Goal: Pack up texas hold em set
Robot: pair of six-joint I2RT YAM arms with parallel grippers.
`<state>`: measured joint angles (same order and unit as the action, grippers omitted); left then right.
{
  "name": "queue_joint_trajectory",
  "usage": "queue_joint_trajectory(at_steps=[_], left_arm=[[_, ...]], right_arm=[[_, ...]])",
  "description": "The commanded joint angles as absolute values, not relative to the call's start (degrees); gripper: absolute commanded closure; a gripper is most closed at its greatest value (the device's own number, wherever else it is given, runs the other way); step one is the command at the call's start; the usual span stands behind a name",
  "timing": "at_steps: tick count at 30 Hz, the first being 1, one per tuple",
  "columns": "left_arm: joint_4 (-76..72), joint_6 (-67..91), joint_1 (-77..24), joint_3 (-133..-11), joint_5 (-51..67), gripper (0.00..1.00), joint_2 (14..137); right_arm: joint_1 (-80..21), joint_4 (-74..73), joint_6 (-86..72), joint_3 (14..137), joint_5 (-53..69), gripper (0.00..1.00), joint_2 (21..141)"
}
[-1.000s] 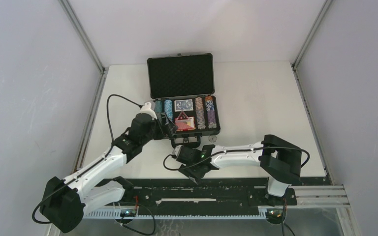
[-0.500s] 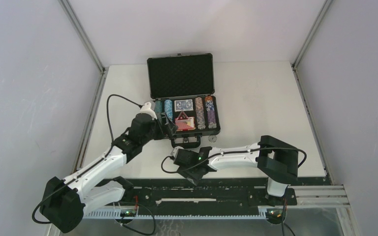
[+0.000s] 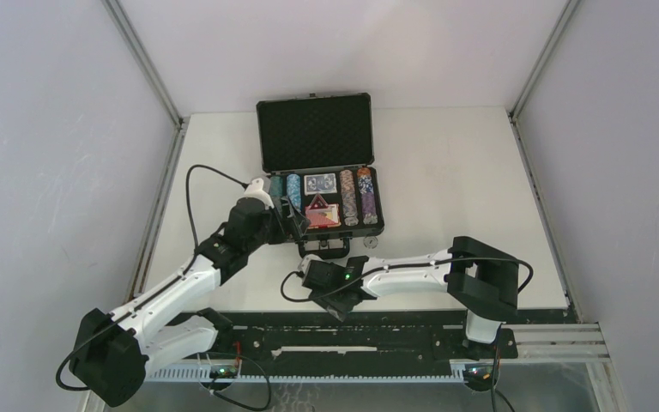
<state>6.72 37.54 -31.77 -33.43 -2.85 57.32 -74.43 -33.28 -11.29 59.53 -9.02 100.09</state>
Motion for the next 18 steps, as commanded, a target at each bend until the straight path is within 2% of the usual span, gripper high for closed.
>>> queue_joint_trajectory(at_steps=[1, 18], left_arm=[[5.1, 37.3, -32.0, -32.9, -3.0, 0.15, 56.2], [5.0, 37.4, -32.0, -32.9, -2.7, 0.15, 55.9]], right_arm=[[-74.7, -34.6, -13.4, 58.9, -7.3, 0.36, 99.7], [-75.3, -35.6, -14.7, 58.6, -7.1, 0.45, 98.6]])
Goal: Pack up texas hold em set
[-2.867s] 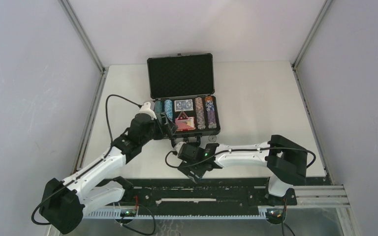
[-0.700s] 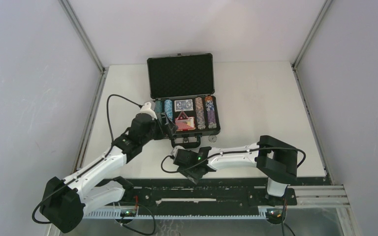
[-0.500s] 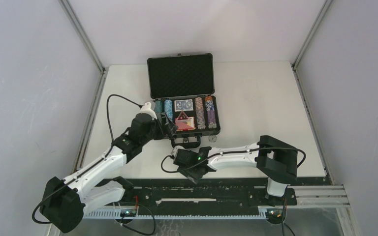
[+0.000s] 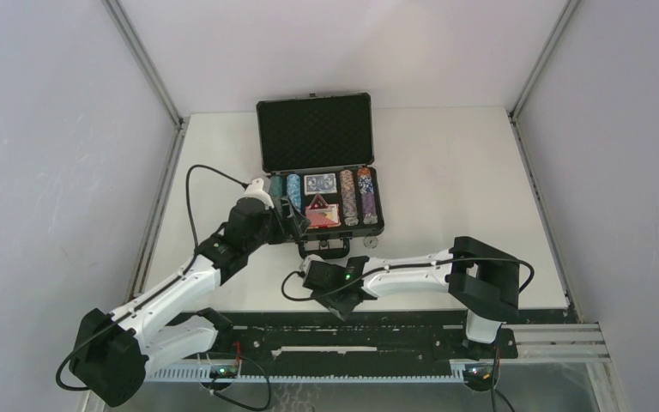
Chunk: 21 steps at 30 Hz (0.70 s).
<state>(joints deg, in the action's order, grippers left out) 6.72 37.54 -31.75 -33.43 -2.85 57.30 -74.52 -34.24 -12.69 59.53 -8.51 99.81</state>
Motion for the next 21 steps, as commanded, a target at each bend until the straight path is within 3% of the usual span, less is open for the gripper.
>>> queue_joint_trajectory(at_steps=[1, 11, 21], left_arm=[[5.0, 37.5, -32.0, -32.9, -2.7, 0.15, 56.0], [4.7, 37.6, -32.0, -32.9, -2.4, 0.15, 56.1], [4.7, 37.5, -32.0, -32.9, -2.4, 0.15, 56.2]], right_arm=[[-75.3, -35.6, -14.8, 58.6, -7.1, 0.45, 98.6], [-75.3, -35.5, -14.7, 58.6, -7.5, 0.55, 98.4], [-73.9, -36.3, -14.0, 59.8, -8.5, 0.58, 96.2]])
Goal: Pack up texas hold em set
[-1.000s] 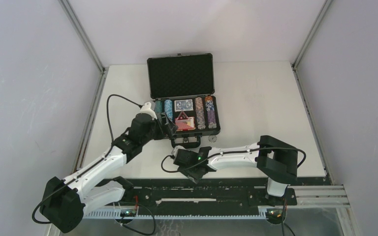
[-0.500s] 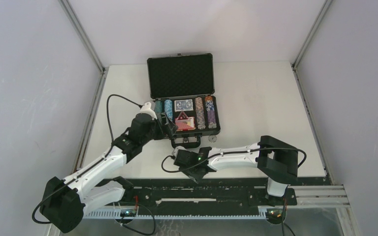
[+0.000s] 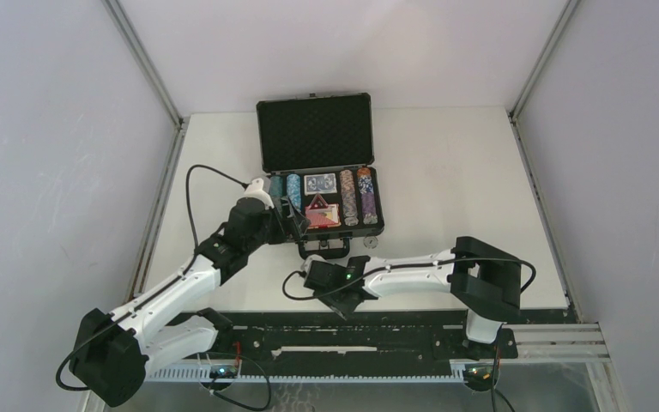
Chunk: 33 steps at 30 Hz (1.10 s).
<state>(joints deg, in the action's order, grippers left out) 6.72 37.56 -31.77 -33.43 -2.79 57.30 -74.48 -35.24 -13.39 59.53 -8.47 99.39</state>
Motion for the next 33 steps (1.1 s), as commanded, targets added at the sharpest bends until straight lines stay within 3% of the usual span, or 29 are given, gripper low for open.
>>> queue_joint_trajectory(at_steps=[1, 15, 21, 27, 33], left_arm=[[4.7, 37.5, -32.0, -32.9, -2.5, 0.14, 56.2], [5.1, 37.7, -30.6, -33.8, -1.4, 0.14, 58.3], [2.7, 38.0, -29.1, -34.7, 7.3, 0.14, 61.4], [-5.1, 41.1, -29.0, -34.3, 23.7, 0.16, 66.1], [-8.7, 44.7, -30.8, -33.1, 30.0, 0.21, 65.9]], right_arm=[[-73.8, -36.4, -13.9, 60.0, -8.5, 0.58, 96.0], [-71.2, -37.9, -12.0, 60.4, -10.1, 0.58, 92.6], [-69.8, -39.2, -10.7, 60.5, -10.6, 0.58, 89.2], [-68.7, -40.7, -9.7, 60.3, -12.5, 0.57, 86.0], [-67.4, -40.4, -9.1, 59.4, -12.3, 0.57, 82.5]])
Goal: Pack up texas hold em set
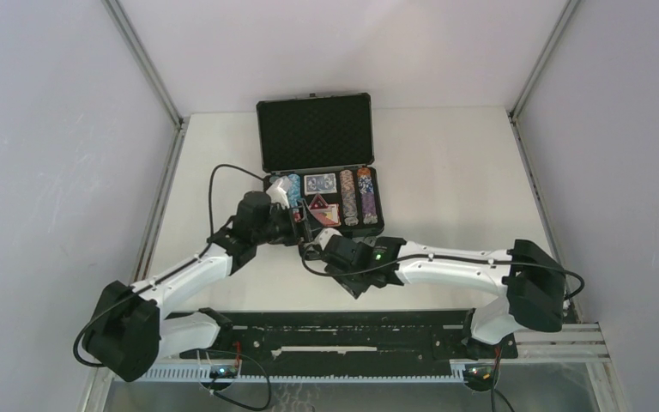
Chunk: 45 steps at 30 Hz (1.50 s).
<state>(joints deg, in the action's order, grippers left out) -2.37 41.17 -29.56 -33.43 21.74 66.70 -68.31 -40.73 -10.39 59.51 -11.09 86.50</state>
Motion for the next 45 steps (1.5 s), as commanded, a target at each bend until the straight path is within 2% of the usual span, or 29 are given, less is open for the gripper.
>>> queue_joint_trajectory(at_steps=[1, 14, 22, 45], left_arm=[[-9.0, 45.2, -31.3, -33.1, 30.7, 0.21, 66.3], [-19.6, 51.7, -33.7, -31.4, 40.1, 0.27, 72.9], [-23.0, 54.9, -35.6, -31.0, 42.5, 0.37, 76.4], [-34.7, 60.4, -40.6, -30.8, 45.4, 0.39, 85.3]], right_arm=[[-67.2, -40.3, -9.0, 59.4, -12.1, 0.57, 81.6], [-65.6, -39.3, -7.5, 59.5, -11.1, 0.57, 78.3], [-65.2, -39.5, -7.2, 59.9, -12.0, 0.57, 78.2], [-64.4, -39.7, -6.6, 59.9, -11.9, 0.57, 77.2]])
